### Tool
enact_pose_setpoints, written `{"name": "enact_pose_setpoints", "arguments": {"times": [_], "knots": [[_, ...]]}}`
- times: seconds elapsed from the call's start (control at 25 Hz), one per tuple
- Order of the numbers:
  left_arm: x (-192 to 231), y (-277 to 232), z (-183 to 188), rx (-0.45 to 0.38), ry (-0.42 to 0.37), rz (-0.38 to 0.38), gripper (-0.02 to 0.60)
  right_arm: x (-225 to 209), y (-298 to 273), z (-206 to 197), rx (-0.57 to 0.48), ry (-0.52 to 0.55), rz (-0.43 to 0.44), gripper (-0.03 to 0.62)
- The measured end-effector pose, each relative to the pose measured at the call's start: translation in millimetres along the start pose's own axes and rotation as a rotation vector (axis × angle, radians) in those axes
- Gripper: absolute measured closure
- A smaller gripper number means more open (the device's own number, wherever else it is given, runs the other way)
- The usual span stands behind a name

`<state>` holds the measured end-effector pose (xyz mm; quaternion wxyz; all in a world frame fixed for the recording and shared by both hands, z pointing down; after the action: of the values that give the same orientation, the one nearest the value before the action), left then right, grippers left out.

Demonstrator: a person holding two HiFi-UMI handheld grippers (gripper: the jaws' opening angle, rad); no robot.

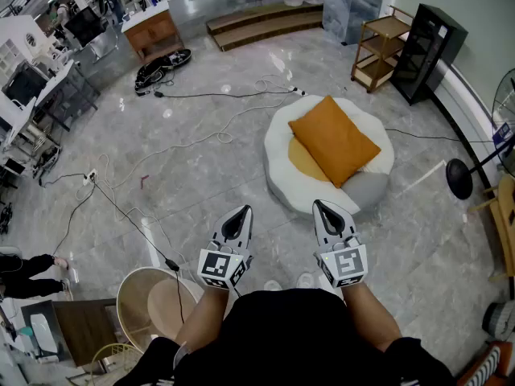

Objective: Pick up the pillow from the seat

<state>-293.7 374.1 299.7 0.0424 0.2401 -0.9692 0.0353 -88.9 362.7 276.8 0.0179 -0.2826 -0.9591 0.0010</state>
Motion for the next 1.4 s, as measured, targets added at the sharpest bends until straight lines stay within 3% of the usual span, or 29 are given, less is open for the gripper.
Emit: {"name": "enact_pose_setpoints", "arguments": {"times": [0.28, 0.84, 1.24, 1.4], "knots": [[9, 2, -3, 0.0, 0.01, 0.009, 0.569, 5, -8, 4, 0.002, -0.001, 0.005, 0.591], [36, -12, 5, -0.02, 0.003, -0.008, 0.569, -9, -31, 0, -0.027, -0.021, -0.081, 0.588], [72, -101, 0, 0.02, -0.015, -0.021, 0.569, -68, -110, -16, -0.016, -0.049, -0.06, 0.588], [96, -137, -3, 0.03, 0.075, 0.001, 0.569, -99, -144, -17, 0.008, -0.023, -0.059, 0.588]]}}
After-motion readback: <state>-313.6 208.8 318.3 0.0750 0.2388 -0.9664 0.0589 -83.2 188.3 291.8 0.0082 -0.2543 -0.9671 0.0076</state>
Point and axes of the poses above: the fingertips, and each gripper's own axes: y backward along the fingers, x to its left, z out of its top, the point moved 4 cm from there along y, backward along the fingers, and after that the axes turned 3 degrees about -x, right-handed, at the moved point
